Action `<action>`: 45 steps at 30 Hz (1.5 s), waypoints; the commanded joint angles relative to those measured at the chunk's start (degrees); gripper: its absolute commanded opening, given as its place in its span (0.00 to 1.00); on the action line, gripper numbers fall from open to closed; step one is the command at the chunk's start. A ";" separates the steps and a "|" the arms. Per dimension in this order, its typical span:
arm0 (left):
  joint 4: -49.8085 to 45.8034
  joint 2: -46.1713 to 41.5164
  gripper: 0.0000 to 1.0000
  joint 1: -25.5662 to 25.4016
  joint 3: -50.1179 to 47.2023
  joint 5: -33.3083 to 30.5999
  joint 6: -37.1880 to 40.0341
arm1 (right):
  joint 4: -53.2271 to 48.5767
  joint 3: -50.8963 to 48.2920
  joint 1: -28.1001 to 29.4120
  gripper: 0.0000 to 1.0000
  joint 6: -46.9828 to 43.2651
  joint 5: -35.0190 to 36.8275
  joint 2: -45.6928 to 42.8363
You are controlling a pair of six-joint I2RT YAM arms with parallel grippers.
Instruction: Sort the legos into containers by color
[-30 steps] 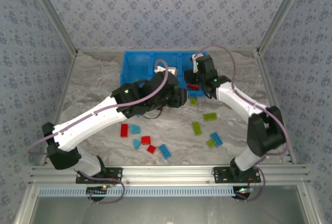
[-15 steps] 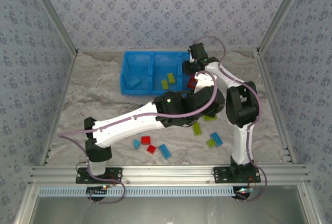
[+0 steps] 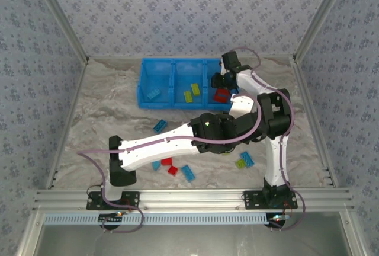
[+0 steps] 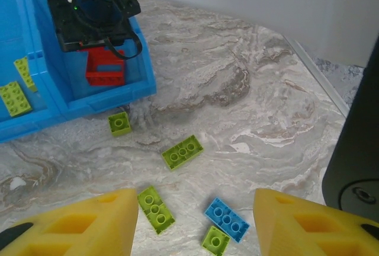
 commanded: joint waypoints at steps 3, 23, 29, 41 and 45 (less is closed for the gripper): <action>-5.81 0.04 0.54 -0.48 2.46 -6.15 -4.84 | -1.27 2.32 0.19 0.41 -0.14 -2.05 1.40; -4.18 -2.72 0.55 -0.89 -1.04 -5.42 -2.06 | -2.44 0.21 2.27 0.68 -3.19 5.64 -13.63; 7.22 -9.25 0.53 -0.84 -14.44 7.86 5.25 | -1.85 -8.34 1.31 0.68 -2.83 9.47 -29.19; 13.20 3.62 0.59 9.35 -20.62 39.02 -12.54 | -11.76 -34.76 -1.81 0.68 -0.47 18.32 -79.40; 11.92 10.94 0.60 9.94 -15.15 42.67 -19.01 | -16.79 -37.82 -1.70 0.69 -2.43 14.53 -92.64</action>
